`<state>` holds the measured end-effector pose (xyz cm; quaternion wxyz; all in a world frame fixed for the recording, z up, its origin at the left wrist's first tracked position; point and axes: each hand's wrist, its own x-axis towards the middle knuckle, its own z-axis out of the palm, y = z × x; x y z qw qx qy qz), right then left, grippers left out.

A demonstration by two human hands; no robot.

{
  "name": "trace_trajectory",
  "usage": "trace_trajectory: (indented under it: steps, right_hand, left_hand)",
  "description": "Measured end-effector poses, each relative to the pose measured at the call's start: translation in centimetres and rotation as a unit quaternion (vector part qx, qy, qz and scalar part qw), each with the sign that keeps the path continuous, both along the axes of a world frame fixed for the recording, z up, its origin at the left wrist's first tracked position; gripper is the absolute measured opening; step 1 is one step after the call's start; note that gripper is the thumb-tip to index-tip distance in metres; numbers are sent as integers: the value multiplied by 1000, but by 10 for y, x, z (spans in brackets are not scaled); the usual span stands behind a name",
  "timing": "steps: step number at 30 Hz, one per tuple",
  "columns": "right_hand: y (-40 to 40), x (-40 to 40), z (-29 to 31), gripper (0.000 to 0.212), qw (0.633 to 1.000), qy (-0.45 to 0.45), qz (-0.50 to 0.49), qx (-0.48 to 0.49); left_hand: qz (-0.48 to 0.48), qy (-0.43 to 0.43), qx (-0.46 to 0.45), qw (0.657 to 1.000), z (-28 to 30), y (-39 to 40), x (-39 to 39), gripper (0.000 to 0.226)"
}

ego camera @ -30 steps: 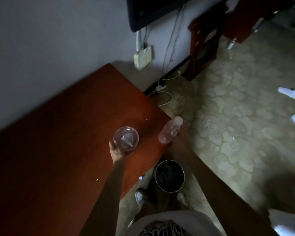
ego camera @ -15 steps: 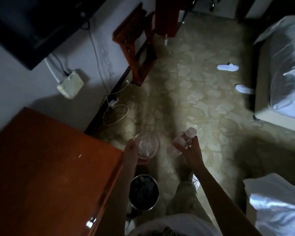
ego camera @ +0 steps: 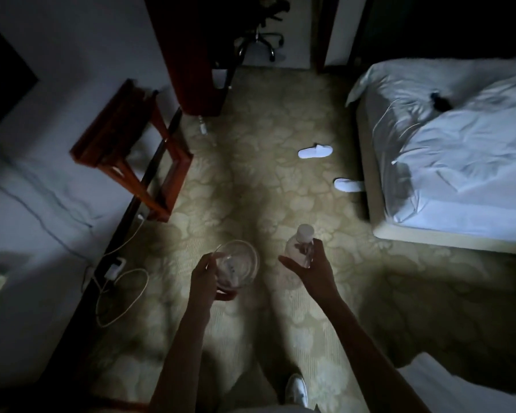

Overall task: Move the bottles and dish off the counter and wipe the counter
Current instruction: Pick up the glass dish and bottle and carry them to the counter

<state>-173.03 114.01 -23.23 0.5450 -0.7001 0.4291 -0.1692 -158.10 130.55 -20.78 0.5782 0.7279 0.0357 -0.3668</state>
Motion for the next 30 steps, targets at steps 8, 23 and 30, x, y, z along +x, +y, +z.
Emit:
trace_trajectory:
  steps: [8, 23, 30]
  right_hand:
    - [-121, 139, -18, 71, 1000, 1, -3, -6]
    - [-394, 425, 35, 67, 992, -60, -105, -24]
    - [-565, 562, 17, 68, 996, -60, -68, -22]
  left_hand:
    - [-33, -61, 20, 997, -30, -125, 145, 24]
    - [-111, -97, -17, 989, 40, -438, 463, 20]
    - [-107, -95, 21, 990, 24, -602, 586, 18]
